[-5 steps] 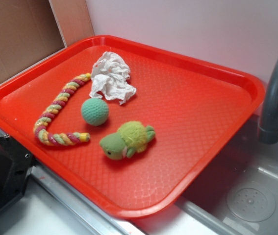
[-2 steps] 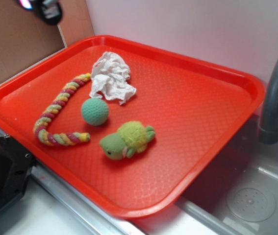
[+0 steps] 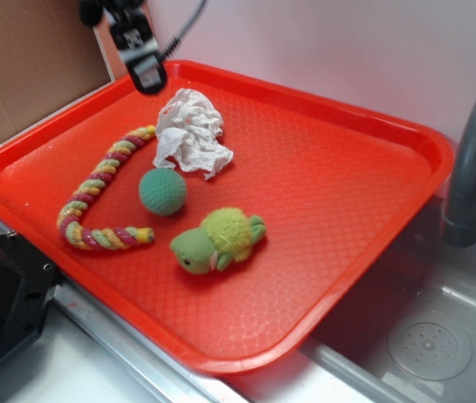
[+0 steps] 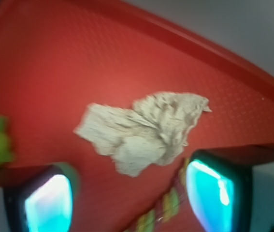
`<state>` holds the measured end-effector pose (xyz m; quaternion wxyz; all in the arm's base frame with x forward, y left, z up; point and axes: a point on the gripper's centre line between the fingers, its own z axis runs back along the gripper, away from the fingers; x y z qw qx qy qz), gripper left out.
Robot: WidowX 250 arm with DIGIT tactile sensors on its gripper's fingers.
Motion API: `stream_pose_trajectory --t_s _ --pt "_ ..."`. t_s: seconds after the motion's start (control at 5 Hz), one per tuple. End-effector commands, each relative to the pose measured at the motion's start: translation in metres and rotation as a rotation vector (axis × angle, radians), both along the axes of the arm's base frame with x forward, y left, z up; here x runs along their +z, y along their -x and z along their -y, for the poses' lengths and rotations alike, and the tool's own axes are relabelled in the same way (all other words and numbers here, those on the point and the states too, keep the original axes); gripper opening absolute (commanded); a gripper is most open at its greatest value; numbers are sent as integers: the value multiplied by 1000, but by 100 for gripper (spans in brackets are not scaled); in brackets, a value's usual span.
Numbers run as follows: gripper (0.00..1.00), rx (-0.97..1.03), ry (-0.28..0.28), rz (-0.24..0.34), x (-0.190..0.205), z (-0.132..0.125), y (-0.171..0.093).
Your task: Grab the white paper.
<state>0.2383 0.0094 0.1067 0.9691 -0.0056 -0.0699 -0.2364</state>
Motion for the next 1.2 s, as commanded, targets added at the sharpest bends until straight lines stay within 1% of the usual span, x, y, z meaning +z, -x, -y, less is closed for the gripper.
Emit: stream_pose_trajectory --t_s 0.0,0.2,0.4,0.6,0.8,1.0 --pt "100 -16 -47 -35 -48 2 -23" --pt "100 -47 -32 -45 -69 7 -24" --pt "9 -41 -20 -59 -76 6 -24" --pt "0 -29 -19 -87 -99 -1 -5" --pt "0 -28 -21 -74 -98 -5 10" --pt "0 20 -51 -63 -67 -3 -16"
